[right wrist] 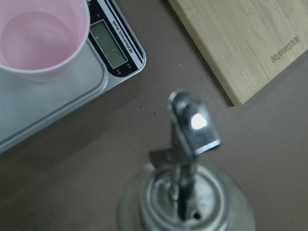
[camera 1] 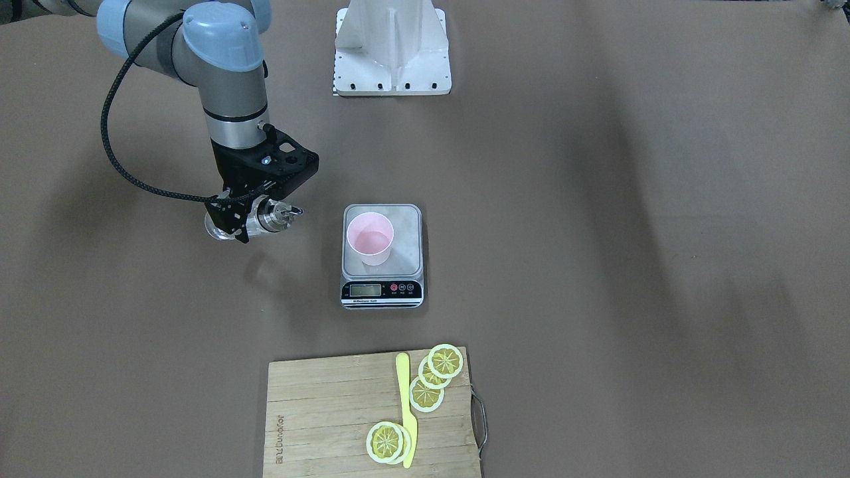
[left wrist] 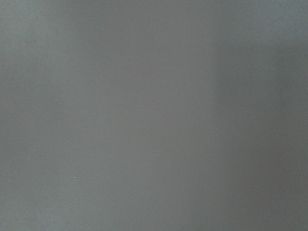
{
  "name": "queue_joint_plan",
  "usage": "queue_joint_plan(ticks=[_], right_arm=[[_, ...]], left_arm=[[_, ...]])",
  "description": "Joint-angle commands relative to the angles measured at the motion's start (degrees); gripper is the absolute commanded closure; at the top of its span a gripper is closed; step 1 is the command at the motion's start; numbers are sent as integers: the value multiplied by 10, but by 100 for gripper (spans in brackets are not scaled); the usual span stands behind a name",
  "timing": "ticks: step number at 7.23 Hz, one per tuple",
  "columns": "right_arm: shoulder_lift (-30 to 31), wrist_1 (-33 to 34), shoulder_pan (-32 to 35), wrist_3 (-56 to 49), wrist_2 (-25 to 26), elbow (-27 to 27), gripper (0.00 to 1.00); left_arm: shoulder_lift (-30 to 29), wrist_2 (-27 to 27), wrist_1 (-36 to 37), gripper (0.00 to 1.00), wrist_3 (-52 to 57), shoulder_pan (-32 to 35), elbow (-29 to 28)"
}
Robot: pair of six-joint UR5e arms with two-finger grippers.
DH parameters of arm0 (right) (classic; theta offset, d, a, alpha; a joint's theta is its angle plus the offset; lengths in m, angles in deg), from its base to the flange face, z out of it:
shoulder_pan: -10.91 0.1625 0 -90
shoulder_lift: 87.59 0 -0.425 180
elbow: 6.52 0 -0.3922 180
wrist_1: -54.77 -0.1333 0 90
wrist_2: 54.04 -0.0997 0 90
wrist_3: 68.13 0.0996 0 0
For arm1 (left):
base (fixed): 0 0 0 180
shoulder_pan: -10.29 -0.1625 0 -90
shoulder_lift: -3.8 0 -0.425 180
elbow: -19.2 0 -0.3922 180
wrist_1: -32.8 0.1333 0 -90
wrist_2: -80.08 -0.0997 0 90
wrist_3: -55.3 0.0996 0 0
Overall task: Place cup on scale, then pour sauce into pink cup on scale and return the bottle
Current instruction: 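Lift the glass bottle with the right gripper and carry it toward the pink cup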
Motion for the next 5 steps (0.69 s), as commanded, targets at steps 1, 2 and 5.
queue_joint_plan(ticks=[1,2,5], right_arm=[[-30,6,-9,1,19,-32,88],[-43,6,-12,1,26,-48,88],[-64,42,-21,2,38,-55,88]], left_arm=[[0,0,1,0,-1,1,-1],[1,0,1,0,-2,1,-1],[2,1,1,0,-5,2,0]])
